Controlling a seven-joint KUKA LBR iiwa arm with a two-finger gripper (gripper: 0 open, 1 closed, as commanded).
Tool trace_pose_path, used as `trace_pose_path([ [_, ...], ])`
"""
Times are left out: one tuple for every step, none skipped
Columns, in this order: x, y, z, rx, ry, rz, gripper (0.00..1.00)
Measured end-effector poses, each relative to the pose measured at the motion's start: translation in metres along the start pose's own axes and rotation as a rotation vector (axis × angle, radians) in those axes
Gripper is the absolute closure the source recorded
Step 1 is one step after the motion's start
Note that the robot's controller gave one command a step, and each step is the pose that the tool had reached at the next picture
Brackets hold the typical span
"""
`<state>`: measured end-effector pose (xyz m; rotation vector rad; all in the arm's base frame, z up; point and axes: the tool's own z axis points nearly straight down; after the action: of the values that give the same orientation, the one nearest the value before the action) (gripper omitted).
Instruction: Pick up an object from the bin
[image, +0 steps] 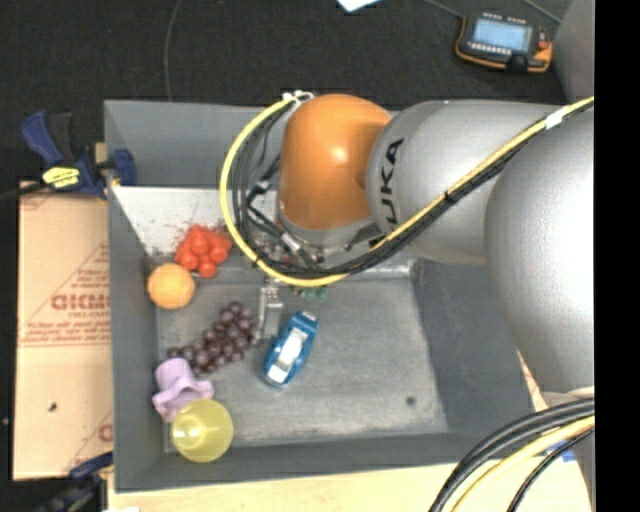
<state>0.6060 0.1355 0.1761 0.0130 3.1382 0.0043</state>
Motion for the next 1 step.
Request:
trace_pose_path([
  [0.0,0.0,0.0,0.0,0.0,0.0,0.0],
])
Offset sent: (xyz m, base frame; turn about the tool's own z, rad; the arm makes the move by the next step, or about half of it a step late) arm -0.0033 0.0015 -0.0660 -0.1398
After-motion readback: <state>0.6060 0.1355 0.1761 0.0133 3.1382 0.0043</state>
